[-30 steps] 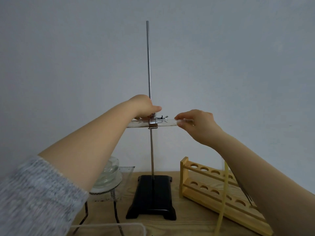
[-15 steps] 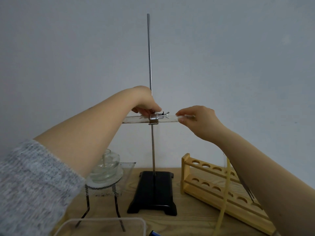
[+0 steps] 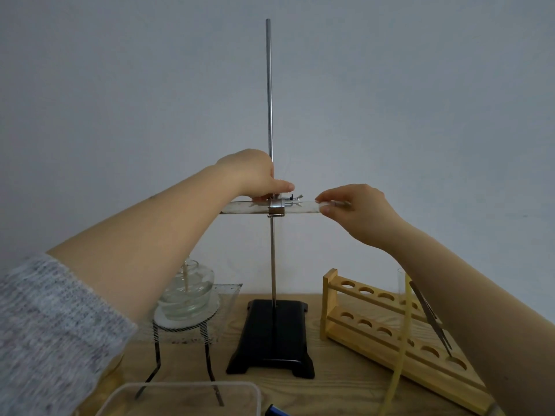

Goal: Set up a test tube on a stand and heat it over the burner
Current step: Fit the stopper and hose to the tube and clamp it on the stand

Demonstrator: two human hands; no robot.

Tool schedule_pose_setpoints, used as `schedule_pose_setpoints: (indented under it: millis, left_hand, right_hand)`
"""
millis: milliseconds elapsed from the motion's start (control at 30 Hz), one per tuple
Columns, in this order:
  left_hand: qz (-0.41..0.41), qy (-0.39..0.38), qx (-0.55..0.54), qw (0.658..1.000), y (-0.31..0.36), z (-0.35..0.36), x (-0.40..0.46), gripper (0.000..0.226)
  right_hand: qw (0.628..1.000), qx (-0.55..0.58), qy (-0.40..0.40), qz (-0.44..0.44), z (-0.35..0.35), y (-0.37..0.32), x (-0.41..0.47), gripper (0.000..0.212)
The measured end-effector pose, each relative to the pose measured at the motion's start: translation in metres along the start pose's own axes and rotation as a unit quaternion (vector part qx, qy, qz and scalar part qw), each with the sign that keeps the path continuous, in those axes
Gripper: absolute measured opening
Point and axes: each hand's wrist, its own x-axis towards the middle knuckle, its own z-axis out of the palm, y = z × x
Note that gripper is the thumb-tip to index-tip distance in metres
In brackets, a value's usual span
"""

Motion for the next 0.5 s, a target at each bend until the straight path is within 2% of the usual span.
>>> schedule_pose_setpoints:
  millis: [233, 367, 500]
  left_hand:
    - [0.028, -0.014, 0.016, 0.999, 0.0042, 0.0009, -0.0001, 0.037]
    - [0.038, -0.038, 0.013, 0.998, 0.0026, 0.0001, 0.0024, 0.036]
    - [0.041, -0.018, 0.017, 0.999, 0.0015, 0.0028, 0.0037, 0.041]
  right_hand:
    - [1.0, 0.01, -0.002, 0.004, -0.0003, 0.0006, -0.0005, 0.021]
    - [1.0, 0.016, -0.003, 0.003, -0.0002, 0.0006, -0.0009, 0.02]
    - [1.0, 0.021, -0.002, 0.004, -0.0005, 0.0017, -0.0016, 0.02]
